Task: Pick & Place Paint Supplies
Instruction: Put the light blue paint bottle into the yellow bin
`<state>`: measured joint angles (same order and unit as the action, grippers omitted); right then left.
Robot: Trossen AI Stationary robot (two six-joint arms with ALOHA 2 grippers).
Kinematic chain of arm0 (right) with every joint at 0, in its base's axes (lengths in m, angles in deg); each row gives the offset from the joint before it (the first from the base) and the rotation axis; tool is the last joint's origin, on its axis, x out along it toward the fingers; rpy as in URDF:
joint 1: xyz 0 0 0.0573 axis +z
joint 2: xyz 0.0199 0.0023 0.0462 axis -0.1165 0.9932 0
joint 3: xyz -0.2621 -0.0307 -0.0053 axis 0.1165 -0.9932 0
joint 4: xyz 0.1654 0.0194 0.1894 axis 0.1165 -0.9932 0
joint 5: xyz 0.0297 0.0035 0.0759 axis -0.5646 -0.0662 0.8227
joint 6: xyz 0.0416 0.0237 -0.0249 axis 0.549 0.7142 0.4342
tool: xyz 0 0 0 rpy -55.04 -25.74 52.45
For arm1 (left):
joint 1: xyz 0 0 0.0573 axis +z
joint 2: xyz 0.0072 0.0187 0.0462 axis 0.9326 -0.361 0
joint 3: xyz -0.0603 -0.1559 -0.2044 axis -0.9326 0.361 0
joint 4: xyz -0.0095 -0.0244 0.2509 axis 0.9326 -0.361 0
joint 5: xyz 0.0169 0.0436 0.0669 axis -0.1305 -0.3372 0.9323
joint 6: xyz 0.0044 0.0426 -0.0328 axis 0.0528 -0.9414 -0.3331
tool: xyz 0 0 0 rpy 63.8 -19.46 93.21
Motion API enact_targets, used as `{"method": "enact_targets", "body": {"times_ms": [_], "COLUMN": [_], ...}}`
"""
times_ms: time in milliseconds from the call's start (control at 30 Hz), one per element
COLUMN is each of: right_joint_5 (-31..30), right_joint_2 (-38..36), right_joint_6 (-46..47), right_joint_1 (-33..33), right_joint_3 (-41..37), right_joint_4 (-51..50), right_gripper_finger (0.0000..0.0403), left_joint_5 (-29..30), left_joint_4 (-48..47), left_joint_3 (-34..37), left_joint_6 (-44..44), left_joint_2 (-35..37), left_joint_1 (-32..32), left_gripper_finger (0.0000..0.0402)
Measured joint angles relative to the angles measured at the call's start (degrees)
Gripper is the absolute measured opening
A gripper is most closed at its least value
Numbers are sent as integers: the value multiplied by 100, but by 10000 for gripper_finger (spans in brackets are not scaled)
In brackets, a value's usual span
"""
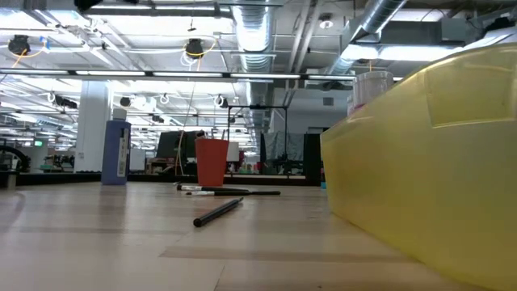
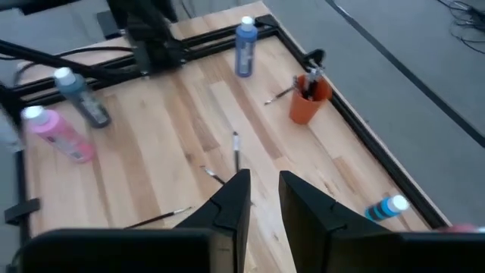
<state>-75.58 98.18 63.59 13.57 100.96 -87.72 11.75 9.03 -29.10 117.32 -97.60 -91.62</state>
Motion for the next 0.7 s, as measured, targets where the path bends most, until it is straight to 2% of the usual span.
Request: {"method": "enact_targets", "body": {"times_ms": [200, 367, 467, 600, 700], "right_joint_5": [217, 804, 1049, 1364, 1624], "right_joint_2": [220, 481, 700, 966, 1150], "right_joint_6": [487, 408, 349, 225, 174], "right_joint_1": [-854, -1785, -2168, -2496, -2630], "right_joint_3": [-70, -110, -117, -109, -112], "right_joint_4": [-180, -202, -190, -200, -195], "right_gripper_finger": [68, 68, 68, 68, 68], "left_joint_5": [307, 598, 1006, 1482, 1548], "left_joint_4": [6, 9, -21, -80, -324], "left_joint_3": [500, 509, 509, 507, 507], "left_joint_6": [290, -202, -511, -806, -919], "left_joint_2": [600, 829, 837, 710, 417], "left_joint_1": [6, 4, 54, 392, 1018], "left_gripper_finger": [147, 149, 158, 183, 202]}}
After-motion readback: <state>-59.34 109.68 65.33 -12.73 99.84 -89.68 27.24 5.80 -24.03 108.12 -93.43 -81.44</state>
